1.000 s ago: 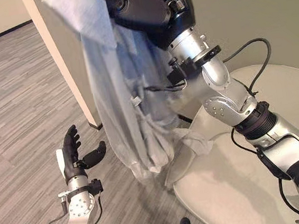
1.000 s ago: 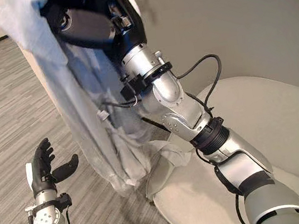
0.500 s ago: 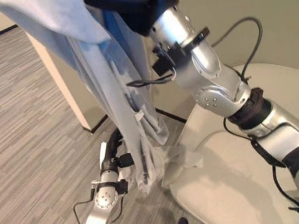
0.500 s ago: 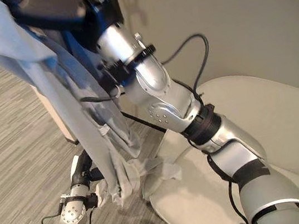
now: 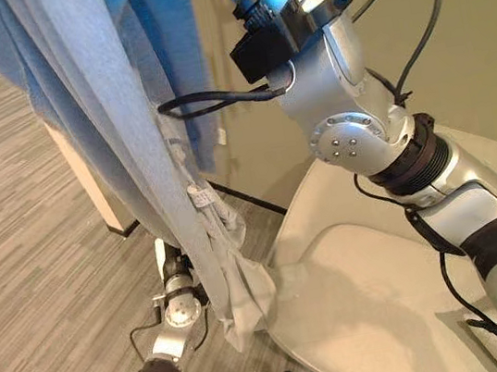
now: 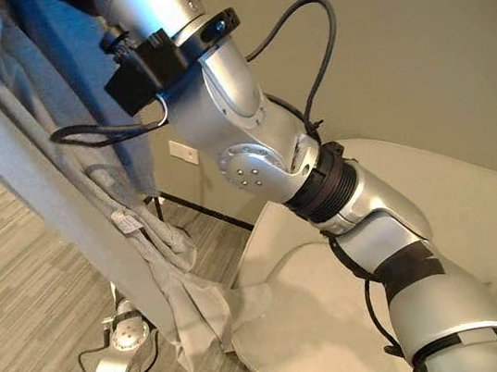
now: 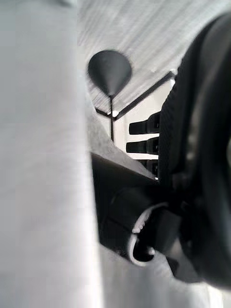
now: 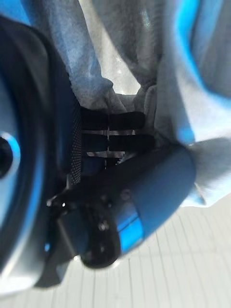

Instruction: Hang the clothes on the sofa on the clothes rack.

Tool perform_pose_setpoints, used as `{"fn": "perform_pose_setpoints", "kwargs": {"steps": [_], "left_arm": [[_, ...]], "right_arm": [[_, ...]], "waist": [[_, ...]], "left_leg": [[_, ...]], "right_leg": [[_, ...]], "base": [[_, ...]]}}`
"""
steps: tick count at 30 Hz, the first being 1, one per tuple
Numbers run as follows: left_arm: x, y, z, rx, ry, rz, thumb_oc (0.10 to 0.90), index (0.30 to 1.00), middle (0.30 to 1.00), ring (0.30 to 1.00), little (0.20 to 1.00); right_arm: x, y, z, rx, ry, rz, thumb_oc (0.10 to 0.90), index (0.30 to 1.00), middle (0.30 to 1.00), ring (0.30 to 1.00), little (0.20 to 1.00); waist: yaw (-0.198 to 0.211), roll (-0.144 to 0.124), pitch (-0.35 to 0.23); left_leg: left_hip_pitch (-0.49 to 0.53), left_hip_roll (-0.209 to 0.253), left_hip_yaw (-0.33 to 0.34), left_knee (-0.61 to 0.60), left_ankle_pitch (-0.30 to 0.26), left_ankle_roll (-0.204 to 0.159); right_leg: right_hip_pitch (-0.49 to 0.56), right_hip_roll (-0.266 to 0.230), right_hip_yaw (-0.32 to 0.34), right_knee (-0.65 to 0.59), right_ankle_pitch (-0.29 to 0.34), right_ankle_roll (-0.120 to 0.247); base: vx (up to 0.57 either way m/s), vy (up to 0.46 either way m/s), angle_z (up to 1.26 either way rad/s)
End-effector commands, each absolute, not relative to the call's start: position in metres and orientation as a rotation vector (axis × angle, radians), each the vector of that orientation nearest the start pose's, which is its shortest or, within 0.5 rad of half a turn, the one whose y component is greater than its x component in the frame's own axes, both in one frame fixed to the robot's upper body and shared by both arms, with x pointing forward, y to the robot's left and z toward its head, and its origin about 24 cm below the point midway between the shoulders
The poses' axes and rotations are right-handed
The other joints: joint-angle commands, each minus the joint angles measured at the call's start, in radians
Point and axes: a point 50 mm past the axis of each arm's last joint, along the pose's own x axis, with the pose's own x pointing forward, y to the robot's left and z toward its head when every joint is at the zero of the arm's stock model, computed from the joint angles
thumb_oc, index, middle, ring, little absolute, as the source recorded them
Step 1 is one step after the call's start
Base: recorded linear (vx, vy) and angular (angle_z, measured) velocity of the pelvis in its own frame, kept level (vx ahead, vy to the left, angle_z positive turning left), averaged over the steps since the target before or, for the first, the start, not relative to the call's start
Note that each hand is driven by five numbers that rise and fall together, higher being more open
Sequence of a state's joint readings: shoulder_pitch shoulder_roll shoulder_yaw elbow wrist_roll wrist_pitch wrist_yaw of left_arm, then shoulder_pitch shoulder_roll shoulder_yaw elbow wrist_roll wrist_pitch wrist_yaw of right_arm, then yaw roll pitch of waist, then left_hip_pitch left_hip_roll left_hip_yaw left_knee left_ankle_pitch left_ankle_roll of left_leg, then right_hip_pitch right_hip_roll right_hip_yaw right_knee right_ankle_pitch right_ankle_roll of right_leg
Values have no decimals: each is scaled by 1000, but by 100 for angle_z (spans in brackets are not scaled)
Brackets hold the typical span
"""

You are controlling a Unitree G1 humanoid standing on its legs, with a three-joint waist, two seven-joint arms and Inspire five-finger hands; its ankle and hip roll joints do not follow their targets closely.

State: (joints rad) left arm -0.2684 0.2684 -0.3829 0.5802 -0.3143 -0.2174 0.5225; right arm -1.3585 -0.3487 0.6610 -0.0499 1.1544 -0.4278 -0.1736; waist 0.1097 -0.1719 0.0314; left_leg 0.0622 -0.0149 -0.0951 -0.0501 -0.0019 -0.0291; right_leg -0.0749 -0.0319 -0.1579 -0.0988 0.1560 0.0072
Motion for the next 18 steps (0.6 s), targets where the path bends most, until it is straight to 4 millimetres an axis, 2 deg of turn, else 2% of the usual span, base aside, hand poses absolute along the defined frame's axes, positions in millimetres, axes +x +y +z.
{"fn": "perform_pose_setpoints", "kwargs": {"steps": [1, 6, 7, 8, 11, 12, 14, 18], "left_arm": [[332, 129, 54, 157, -133, 202, 800, 900, 900, 900, 900], [342, 114, 70, 148, -181, 168, 800, 900, 900, 900, 900], [344, 103, 77, 122, -200, 128, 800, 900, 900, 900, 900], [344, 103, 77, 122, -200, 127, 800, 900, 900, 900, 900], [343, 84, 84, 47, -208, 41, 800, 900, 900, 900, 900], [343, 79, 86, 22, -209, 9, 400, 300, 300, 300, 300], [340, 68, 87, -25, -202, -57, 400, 300, 300, 300, 300], [335, 65, 92, -91, -212, -108, 400, 300, 300, 300, 300]], "right_arm": [[228, -9, 413, 757, -1085, 1077, 400, 300, 300, 300, 300], [229, -5, 399, 748, -1033, 1118, 400, 300, 300, 300, 300], [230, -2, 393, 734, -1008, 1131, 400, 300, 300, 300, 300], [230, -3, 393, 734, -1008, 1131, 400, 300, 300, 300, 300], [236, 1, 384, 732, -958, 1125, 400, 300, 300, 300, 300], [238, 3, 382, 731, -944, 1120, 400, 300, 300, 300, 300], [244, 6, 378, 731, -915, 1103, 400, 300, 300, 300, 300], [249, 6, 375, 720, -888, 1081, 400, 300, 300, 300, 300]], "waist": [[2, -5, -93], [-15, -5, -92], [-21, -4, -91], [-21, -3, -91], [-25, -2, -90], [-26, -1, -89], [-26, -1, -87], [-23, 2, -83]], "left_leg": [[-56, 3, -60, -37, 15, -6], [-54, 4, -49, -37, 13, -6], [-55, 4, -47, -37, 12, -5], [-55, 4, -47, -37, 12, -5], [-56, 4, -46, -37, 11, -4], [-56, 4, -47, -37, 11, -4], [-56, 2, -49, -37, 11, -3], [-57, 1, -51, -37, 11, -3]], "right_leg": [[142, -38, 24, 12, -150, 70], [139, -38, 35, 12, -148, 71], [138, -38, 37, 12, -147, 71], [137, -38, 37, 12, -147, 71], [137, -39, 38, 12, -147, 70], [138, -39, 37, 12, -148, 70], [140, -39, 36, 12, -148, 70], [141, -40, 31, 12, -146, 69]], "base": [[9, 7, -20], [4, 0, -9], [-2, 3, -7], [-5, 1, -6], [7, -3, -5], [0, 0, 0], [0, 0, 0], [0, 0, 0]]}}
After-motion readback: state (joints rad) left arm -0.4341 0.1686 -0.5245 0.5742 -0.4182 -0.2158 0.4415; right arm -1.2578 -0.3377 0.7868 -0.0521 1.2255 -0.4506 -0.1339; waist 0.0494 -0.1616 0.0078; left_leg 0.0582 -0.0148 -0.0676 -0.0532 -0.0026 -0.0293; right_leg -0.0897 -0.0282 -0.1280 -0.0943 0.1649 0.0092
